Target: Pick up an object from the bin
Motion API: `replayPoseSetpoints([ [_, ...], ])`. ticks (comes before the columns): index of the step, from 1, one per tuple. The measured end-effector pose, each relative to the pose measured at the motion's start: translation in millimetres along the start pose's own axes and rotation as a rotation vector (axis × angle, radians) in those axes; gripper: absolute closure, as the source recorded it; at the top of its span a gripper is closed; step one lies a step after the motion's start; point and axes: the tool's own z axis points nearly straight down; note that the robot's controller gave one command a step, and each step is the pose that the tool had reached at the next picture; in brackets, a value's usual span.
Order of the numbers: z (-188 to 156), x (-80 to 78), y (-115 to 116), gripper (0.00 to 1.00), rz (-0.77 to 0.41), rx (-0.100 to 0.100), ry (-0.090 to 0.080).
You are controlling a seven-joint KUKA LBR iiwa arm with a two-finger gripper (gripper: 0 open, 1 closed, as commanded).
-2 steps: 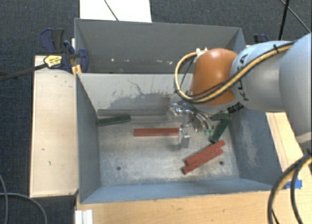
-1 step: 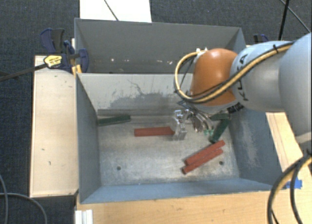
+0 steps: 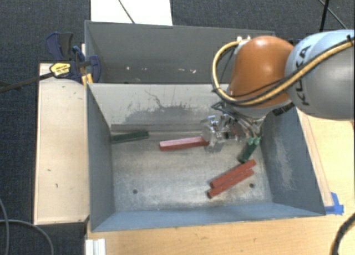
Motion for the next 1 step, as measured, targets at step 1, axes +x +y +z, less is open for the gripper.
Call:
replayPoseSetpoints([
  [1,-83.9,-9.3,-27.2,1.00,-0.187,0.001,0.000],
])
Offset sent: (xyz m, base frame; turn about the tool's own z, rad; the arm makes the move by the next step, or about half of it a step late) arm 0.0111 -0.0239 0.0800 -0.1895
